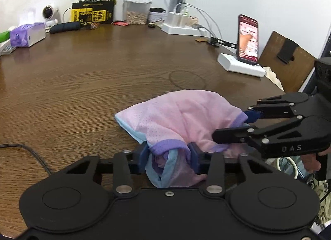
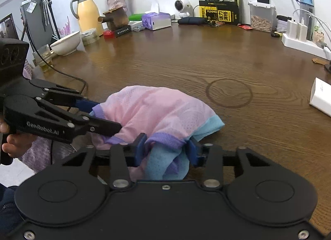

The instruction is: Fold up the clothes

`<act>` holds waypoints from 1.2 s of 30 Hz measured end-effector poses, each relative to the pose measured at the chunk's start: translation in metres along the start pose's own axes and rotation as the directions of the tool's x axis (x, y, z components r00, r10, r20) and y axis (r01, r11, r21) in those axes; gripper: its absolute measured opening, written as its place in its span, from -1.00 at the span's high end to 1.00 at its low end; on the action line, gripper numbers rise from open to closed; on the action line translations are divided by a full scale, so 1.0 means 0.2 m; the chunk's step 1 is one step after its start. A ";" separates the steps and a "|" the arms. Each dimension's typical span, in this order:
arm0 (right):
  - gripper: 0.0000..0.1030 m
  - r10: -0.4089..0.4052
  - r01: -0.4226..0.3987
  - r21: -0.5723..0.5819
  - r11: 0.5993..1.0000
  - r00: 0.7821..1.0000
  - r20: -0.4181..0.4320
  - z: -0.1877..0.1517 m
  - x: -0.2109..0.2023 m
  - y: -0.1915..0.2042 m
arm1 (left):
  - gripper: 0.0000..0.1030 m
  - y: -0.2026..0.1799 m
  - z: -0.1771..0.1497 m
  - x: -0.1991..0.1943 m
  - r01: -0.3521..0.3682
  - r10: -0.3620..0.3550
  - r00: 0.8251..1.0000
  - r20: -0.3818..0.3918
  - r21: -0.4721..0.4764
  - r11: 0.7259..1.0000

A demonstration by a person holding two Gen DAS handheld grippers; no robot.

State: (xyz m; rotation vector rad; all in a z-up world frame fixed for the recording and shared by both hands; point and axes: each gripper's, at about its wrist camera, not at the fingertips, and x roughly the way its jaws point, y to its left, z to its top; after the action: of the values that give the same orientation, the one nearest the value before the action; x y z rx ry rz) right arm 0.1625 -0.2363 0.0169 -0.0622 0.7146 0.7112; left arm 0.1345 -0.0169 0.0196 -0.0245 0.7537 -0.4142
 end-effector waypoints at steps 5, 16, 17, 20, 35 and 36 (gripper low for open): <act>0.57 -0.001 0.001 0.021 1.000 1.000 0.023 -0.01 -0.02 0.02 | 0.64 -0.05 -0.01 -0.01 -0.001 0.000 1.000 0.025 0.041 0.999; 0.69 -0.003 0.002 0.004 1.000 0.985 0.175 0.26 -0.10 0.09 | 0.70 0.11 0.23 -0.11 -0.007 -0.008 0.989 0.148 0.101 0.995; 0.69 -0.001 0.003 -0.010 1.000 0.980 0.197 0.32 -0.11 0.11 | 0.70 0.13 0.25 -0.12 -0.012 -0.005 0.987 0.159 0.105 0.994; 0.70 0.009 0.010 -0.072 0.997 0.966 0.259 0.52 -0.10 0.21 | 0.70 0.26 0.42 -0.26 -0.065 0.038 0.977 0.209 0.124 0.990; 0.70 0.175 -0.066 -0.267 0.961 0.897 0.406 1.43 0.70 1.11 | 0.69 1.31 0.79 -0.66 -0.466 0.429 0.882 0.196 0.216 0.858; 0.70 0.183 -0.085 -0.262 0.961 0.907 0.380 1.43 0.80 1.16 | 0.70 1.43 0.75 -0.60 -0.484 0.465 0.875 0.135 0.202 0.852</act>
State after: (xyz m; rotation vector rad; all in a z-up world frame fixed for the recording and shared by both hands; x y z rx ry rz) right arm 0.2717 0.1151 0.1784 -0.0847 0.2359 0.9094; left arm 0.2596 0.2724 0.1605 0.3584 0.6001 -0.0213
